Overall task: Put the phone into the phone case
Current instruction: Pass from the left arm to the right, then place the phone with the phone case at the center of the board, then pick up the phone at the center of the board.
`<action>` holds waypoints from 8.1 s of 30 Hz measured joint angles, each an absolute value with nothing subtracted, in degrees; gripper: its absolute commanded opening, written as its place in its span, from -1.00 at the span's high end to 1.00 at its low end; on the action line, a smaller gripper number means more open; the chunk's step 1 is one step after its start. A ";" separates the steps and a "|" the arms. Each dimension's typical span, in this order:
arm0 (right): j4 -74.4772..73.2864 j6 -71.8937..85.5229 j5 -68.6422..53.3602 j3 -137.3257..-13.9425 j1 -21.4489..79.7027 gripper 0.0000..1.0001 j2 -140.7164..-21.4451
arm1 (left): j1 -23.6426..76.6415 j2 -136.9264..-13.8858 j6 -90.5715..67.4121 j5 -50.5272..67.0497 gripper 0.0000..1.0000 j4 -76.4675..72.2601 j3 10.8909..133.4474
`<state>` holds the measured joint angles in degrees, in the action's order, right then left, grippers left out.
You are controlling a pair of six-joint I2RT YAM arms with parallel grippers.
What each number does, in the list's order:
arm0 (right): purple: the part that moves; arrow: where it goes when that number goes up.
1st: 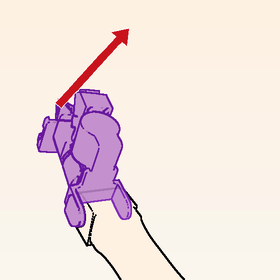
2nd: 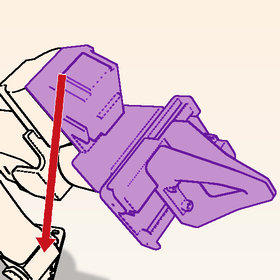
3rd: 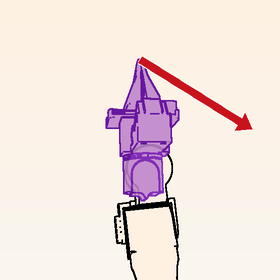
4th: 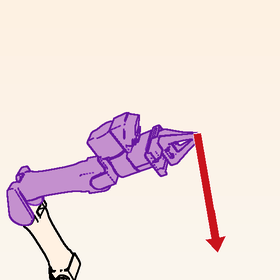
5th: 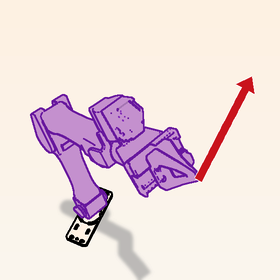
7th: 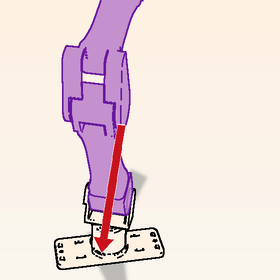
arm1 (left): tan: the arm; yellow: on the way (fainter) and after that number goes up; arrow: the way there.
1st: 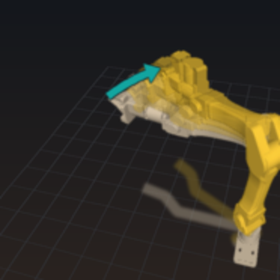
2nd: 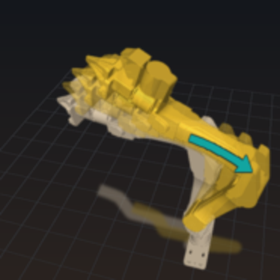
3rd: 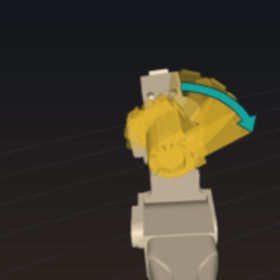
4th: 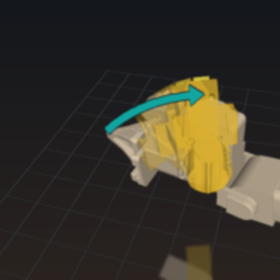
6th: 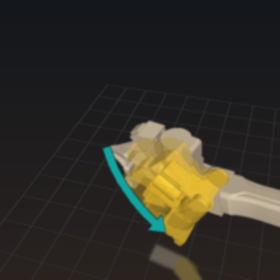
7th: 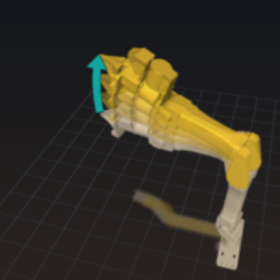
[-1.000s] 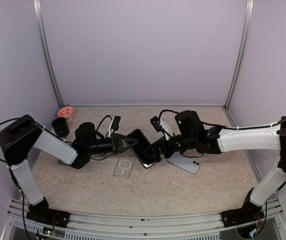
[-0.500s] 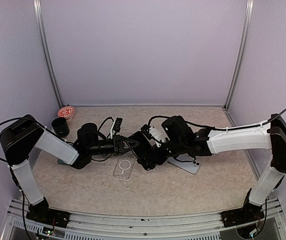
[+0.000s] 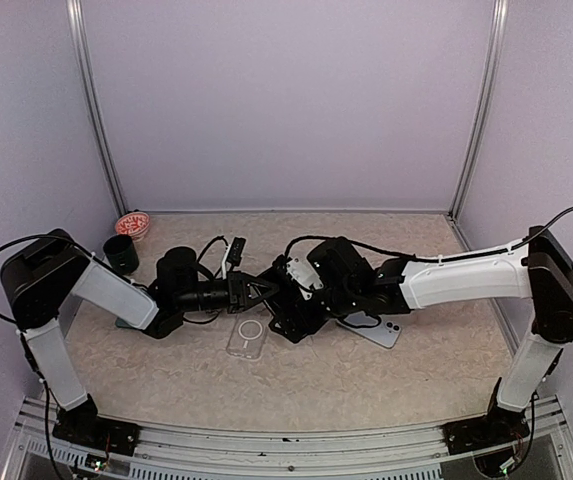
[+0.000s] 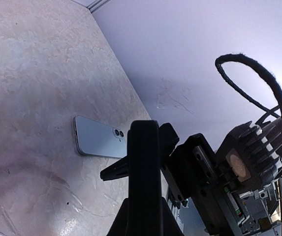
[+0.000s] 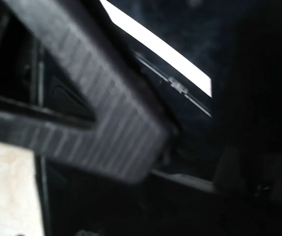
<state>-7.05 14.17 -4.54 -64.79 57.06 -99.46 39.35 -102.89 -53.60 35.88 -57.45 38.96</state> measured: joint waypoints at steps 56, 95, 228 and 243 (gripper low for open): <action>-12.99 13.78 4.69 -79.37 51.40 -0.35 -107.13 | 33.85 -93.03 -54.81 28.34 -0.98 -72.03 21.87; -15.16 27.20 2.57 -118.69 37.60 -0.53 -145.40 | 38.44 -66.43 -46.89 12.82 -0.98 -50.57 18.28; -41.30 -16.08 -5.54 -76.07 37.56 -0.39 -112.40 | 39.33 -77.34 -39.03 14.39 -0.98 -39.46 21.87; -42.26 -16.88 -5.63 -76.73 38.63 -0.66 -113.06 | 39.18 -77.47 -39.38 14.81 -0.98 -39.86 21.85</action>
<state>-42.26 -16.88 -5.63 -76.73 38.63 -113.06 39.18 -77.47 -39.38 14.81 -39.86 21.85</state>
